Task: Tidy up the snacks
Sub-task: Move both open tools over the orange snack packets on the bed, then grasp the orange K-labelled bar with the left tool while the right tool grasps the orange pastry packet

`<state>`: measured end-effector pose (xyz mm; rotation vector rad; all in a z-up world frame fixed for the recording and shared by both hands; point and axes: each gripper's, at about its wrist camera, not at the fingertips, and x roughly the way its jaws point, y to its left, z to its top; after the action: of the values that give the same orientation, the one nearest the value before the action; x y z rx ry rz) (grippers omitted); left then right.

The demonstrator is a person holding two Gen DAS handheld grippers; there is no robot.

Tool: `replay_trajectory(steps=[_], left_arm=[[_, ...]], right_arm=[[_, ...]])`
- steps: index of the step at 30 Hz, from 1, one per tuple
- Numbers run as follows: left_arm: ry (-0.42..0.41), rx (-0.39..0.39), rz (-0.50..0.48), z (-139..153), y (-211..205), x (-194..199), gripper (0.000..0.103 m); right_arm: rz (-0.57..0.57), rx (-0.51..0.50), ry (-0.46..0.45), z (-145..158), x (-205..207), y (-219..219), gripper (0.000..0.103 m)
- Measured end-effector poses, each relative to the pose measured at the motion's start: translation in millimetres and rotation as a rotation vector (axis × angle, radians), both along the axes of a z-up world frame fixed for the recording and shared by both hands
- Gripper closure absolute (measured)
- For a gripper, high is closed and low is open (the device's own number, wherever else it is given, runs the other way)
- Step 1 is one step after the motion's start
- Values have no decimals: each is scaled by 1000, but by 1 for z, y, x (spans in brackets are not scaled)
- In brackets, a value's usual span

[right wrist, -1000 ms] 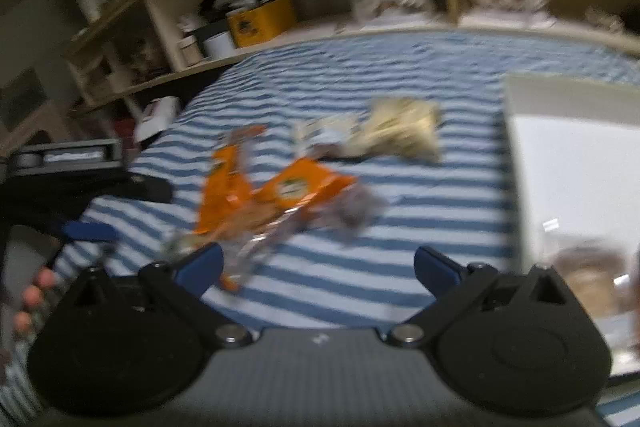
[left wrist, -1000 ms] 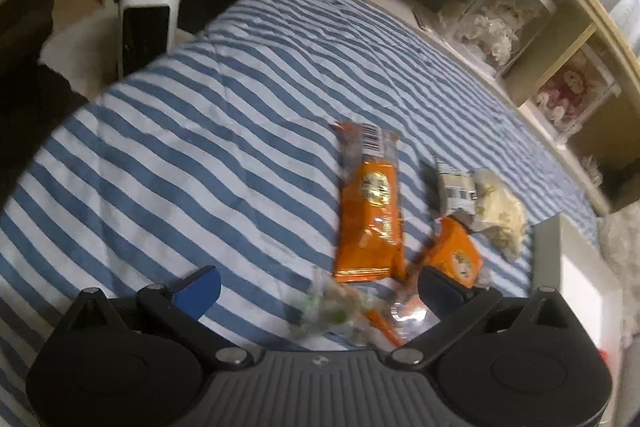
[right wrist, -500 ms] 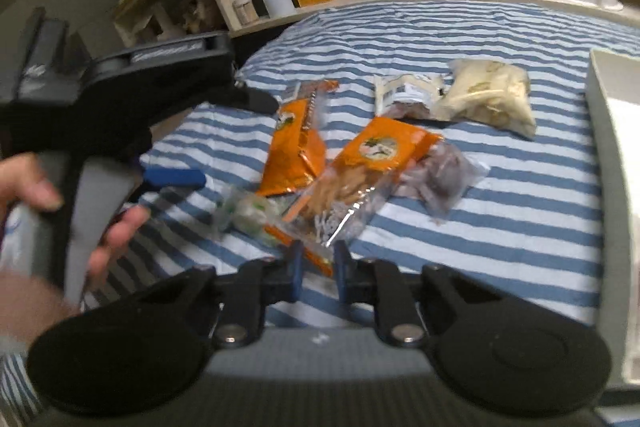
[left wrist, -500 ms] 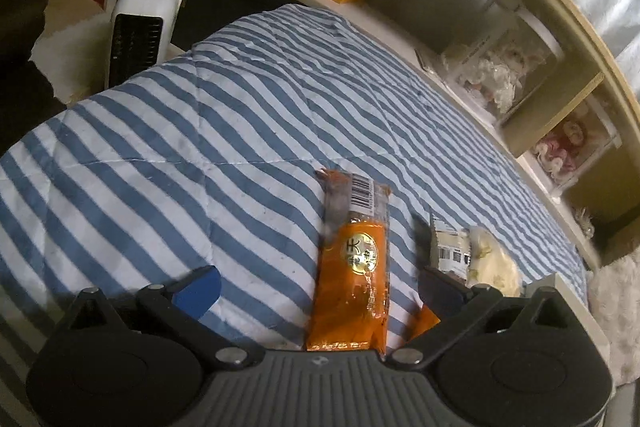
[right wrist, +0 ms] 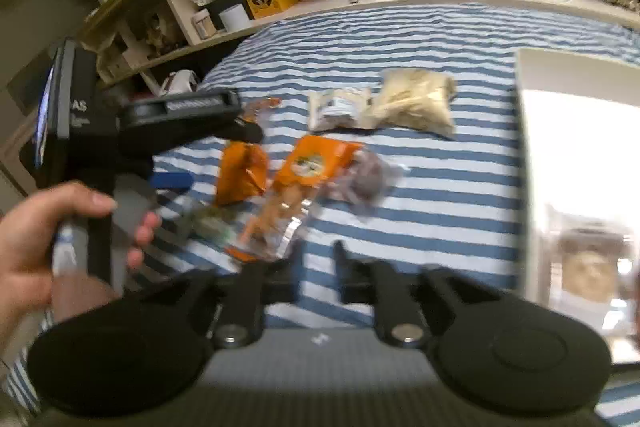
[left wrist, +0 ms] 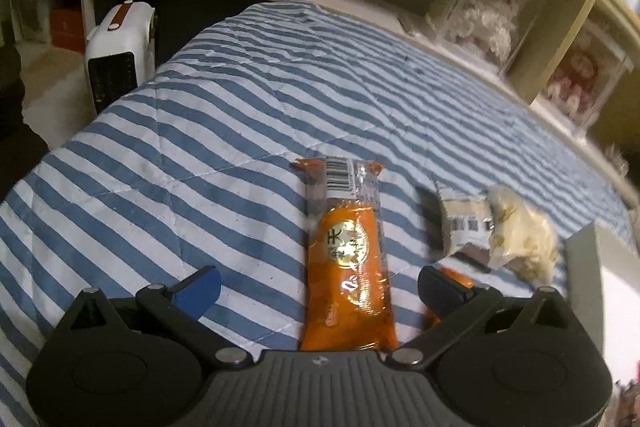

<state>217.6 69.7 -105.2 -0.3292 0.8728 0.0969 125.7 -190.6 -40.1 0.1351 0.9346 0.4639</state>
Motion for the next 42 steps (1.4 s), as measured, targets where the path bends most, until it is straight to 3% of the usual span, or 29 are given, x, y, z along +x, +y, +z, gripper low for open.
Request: replay_trajectory(steps=[2,10,13,16,18,20,29,35,38,40,42], left_arm=[[7,22,-10,1,-1,1,0],[-20,61,-55,1,-1,0,0],[-32,70,-68,-1,-5,1,0],[-32,96,-80,-4,-11,3,0],[-29,128,-88,-7,-13,5,0],[-27,150,-97,-10,-13,6,0],[34,248,-164,-9,-12,1,0],[73,241,-120,0,6,-8,0],[42,207,-118,6,10,-9,1],[13,166,-135,9,9,-7,4],[0,127,-146,8,5,-2,18]], right_arm=[[-7,-3,-10,-5,2,9,39],[-17,-8,-11,-23,27,42,36],[-7,-17,-27,-30,31,48,28],[33,-64,-17,-33,33,54,30],[62,-79,-7,-32,33,51,44],[75,-88,11,-29,32,47,47],[123,-135,70,-13,11,12,47],[105,-191,73,-4,-5,-19,49],[81,-164,44,5,-6,-28,47],[81,-134,24,10,-6,-28,43],[100,-136,8,10,-7,-22,39]])
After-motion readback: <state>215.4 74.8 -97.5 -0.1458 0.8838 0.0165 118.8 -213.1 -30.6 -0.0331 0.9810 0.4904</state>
